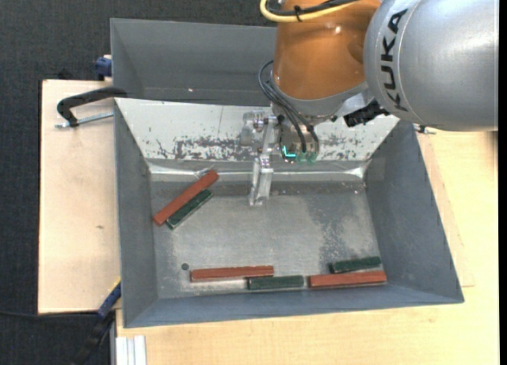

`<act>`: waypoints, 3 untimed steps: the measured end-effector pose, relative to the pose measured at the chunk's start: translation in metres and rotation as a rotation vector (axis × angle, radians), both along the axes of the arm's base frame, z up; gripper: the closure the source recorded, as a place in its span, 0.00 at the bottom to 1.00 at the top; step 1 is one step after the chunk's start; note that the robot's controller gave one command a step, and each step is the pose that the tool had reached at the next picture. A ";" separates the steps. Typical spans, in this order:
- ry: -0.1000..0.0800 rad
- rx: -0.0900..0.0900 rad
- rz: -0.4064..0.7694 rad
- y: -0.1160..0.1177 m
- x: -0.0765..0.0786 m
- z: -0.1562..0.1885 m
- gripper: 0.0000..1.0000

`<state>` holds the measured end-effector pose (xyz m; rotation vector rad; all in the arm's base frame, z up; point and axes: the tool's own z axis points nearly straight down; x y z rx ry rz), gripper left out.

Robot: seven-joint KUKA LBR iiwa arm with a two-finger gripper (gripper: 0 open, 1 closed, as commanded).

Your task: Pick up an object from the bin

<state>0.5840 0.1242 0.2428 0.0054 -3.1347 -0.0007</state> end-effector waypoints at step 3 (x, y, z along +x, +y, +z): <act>-0.013 0.002 0.232 0.021 0.006 -0.103 0.00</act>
Offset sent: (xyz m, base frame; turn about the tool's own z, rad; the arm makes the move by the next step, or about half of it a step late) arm 0.0071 0.0369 -0.1564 -0.2602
